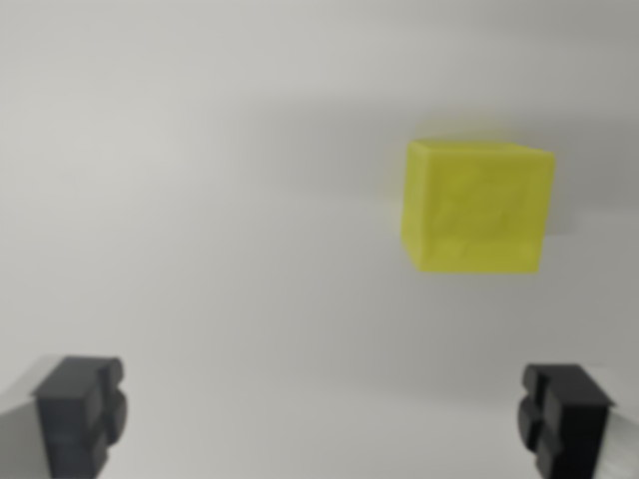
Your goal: Pick yellow cube
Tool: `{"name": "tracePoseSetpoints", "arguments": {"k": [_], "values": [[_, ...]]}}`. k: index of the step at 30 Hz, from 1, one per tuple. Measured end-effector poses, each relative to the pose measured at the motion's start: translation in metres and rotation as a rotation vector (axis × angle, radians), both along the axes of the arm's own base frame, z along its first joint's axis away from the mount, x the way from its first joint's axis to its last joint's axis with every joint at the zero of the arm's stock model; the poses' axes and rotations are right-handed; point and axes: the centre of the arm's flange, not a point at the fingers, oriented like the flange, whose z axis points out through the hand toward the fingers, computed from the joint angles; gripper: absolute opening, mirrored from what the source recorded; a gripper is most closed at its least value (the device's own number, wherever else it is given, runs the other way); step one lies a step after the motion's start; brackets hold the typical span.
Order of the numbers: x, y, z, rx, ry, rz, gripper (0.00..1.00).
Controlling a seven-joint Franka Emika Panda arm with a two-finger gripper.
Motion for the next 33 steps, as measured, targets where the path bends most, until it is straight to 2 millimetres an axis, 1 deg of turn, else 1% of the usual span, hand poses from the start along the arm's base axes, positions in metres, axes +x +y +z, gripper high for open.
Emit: {"name": "tracePoseSetpoints", "arguments": {"k": [33], "values": [[0.006, -0.053, -0.083, 0.011, 0.005, 0.021, 1.0]]}}
